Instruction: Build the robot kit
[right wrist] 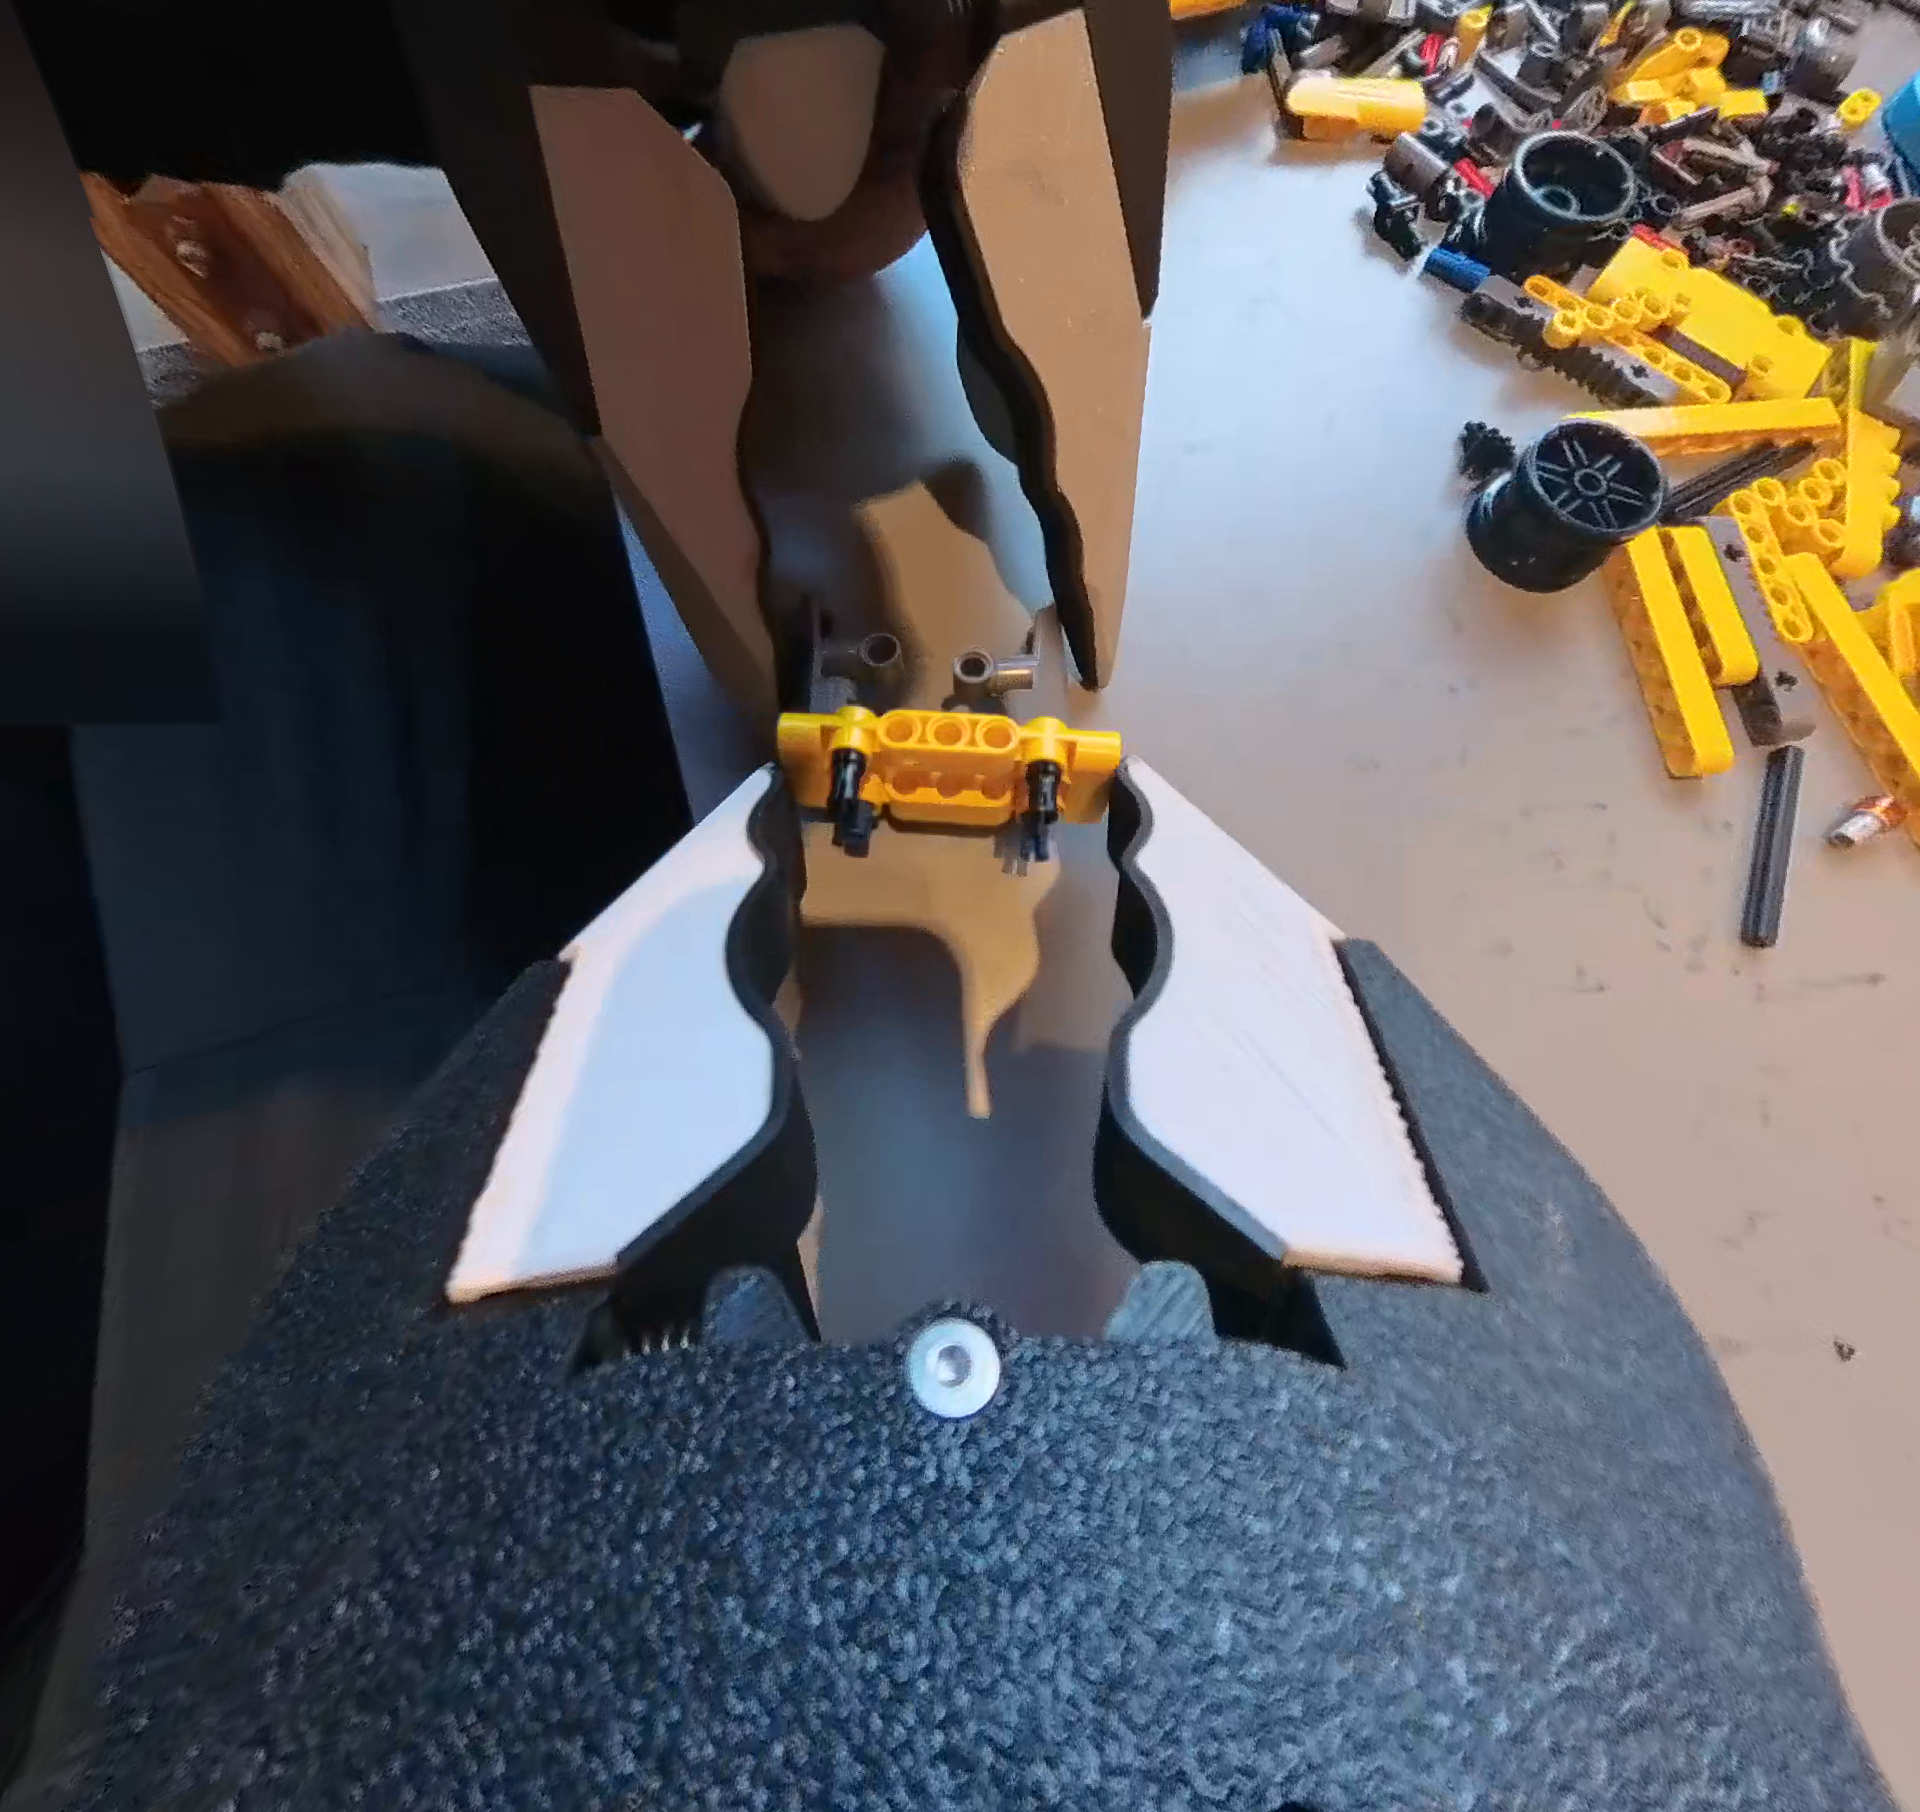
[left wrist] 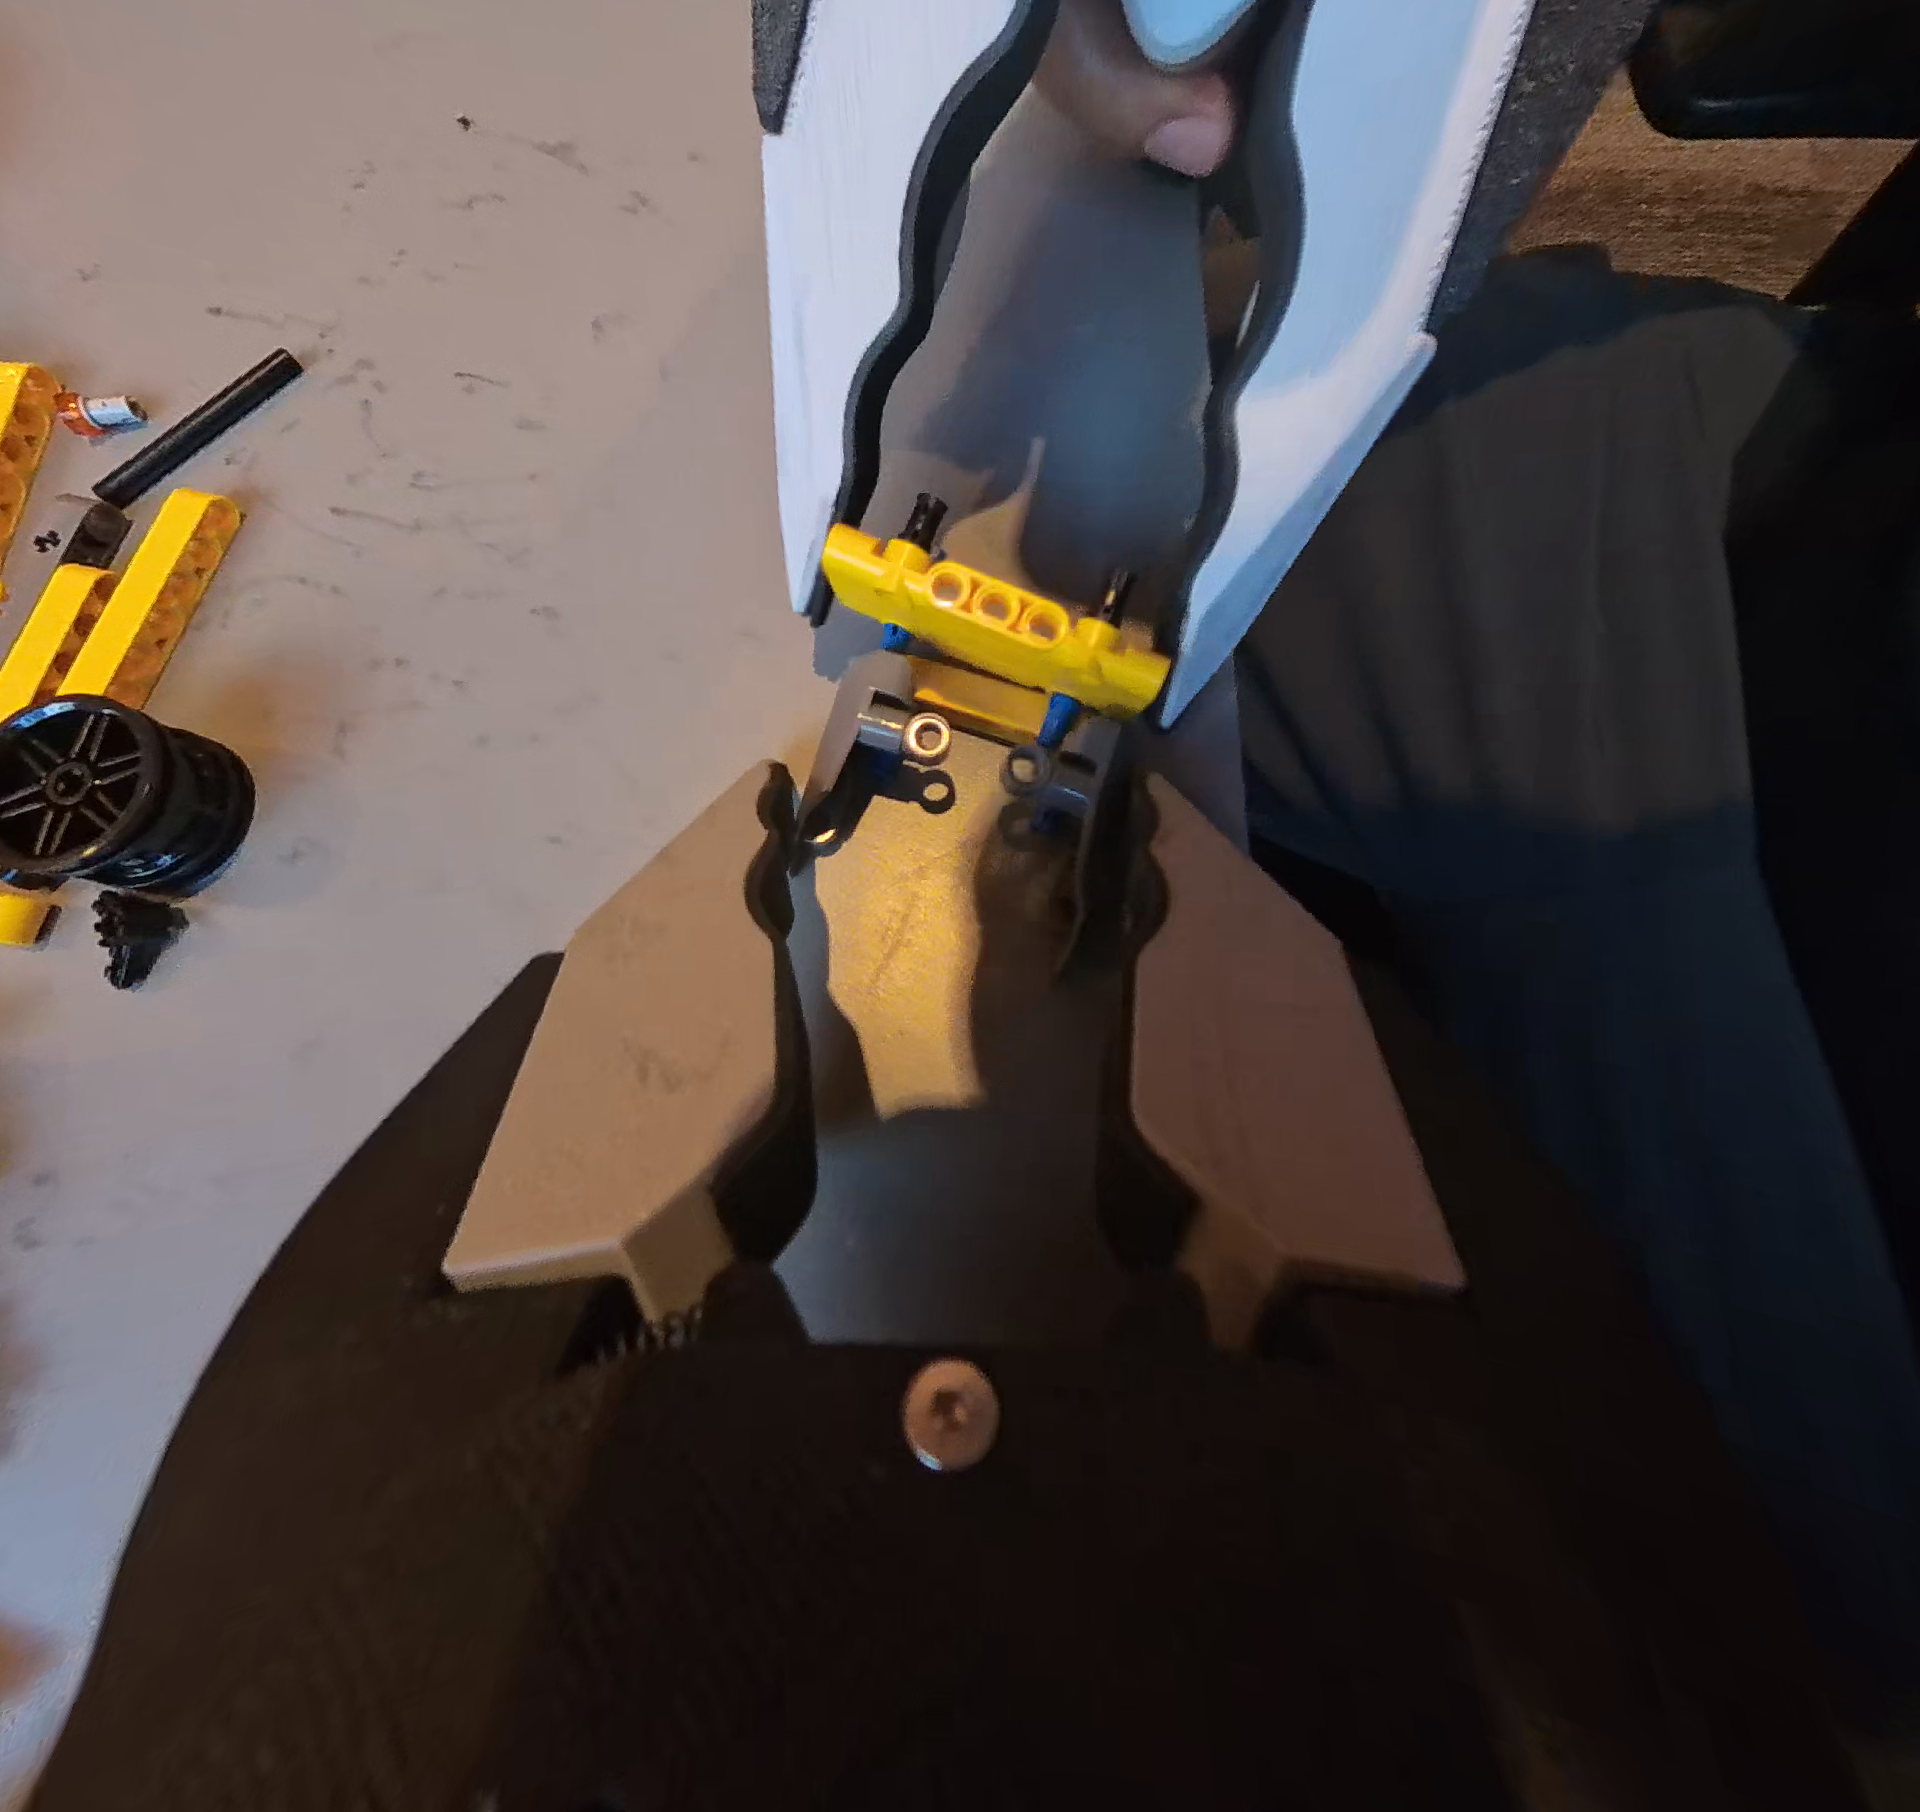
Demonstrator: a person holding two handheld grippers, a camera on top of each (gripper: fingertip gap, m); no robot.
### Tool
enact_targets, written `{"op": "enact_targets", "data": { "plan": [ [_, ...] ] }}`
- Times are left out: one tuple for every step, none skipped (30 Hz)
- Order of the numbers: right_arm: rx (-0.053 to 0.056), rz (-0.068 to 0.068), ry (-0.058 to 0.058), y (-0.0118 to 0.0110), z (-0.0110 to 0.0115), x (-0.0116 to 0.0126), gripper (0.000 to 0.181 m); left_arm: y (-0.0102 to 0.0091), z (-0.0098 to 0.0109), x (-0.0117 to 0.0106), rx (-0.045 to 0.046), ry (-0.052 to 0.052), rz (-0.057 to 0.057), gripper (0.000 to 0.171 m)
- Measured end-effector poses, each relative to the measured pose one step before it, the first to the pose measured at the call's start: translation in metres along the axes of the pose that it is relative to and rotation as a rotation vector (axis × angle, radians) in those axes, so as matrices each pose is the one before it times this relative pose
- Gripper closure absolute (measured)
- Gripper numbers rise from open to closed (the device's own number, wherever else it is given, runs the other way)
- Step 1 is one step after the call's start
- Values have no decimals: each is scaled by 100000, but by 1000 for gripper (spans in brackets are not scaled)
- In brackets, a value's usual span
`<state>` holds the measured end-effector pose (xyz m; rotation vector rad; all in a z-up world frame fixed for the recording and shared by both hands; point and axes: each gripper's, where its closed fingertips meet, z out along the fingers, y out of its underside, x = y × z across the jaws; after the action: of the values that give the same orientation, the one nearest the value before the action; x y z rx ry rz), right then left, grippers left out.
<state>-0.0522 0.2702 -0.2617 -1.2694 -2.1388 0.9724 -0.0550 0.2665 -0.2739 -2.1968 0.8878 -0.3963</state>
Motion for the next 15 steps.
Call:
{"op": "enact_targets", "data": {
  "plan": [
    [-582, -466, 289, -29, 85, -31, 121, 35, -49, 6, -19, -507, -499, 109],
    [-358, -132, -138, 32, 72, -46, 121, 54, -40, 21, -16, -168, -349, 109],
    [5, 552, -466, 49, 6, -53, 121, 40, -44, 28, 35, -70, -262, 109],
    [-45, 517, -311, 78, -55, -47, 121, 35, -36, 20, 10, -352, -96, 109],
    [184, -397, -419, 44, -89, -140, 121, 43, -58, -34, 3, -643, -224, 109],
    [643, -1081, -511, -49, -76, -240, 121, 58, -64, -84, 28, -503, -556, 109],
    [282, -1862, -54, -23, -3, -201, 121, 46, -65, -92, 14, -330, -602, 109],
    [-658, -1419, 587, 82, 88, -36, 121, 27, -30, 8, 6, 240, -64, 109],
    [-649, -572, 40, 28, 113, -38, 121, 1, 13, 5, 11, 35, 103, 109],
    [519, -670, 328, -169, 65, 29, 121, 0, 0, 7, -11, 203, -98, 109],
    [688, -824, 36, -184, 20, 8, 121, -3, -12, -9, -11, 240, -105, 109],
    [117, -215, -209, -47, 16, 3, 121, 12, -17, -11, 39, 175, -114, 109],
    [123, 314, -297, -5, -12, 16, 121, -10, -8, -14, 47, 5, -97, 109],
    [207, 465, -201, 3, -27, 48, 121, 7, -3, 6, -38, -73, 171, 109],
    [48, 558, -290, 26, -22, 47, 121, 6, -3, 5, -26, -143, 251, 109]
  ]
}}
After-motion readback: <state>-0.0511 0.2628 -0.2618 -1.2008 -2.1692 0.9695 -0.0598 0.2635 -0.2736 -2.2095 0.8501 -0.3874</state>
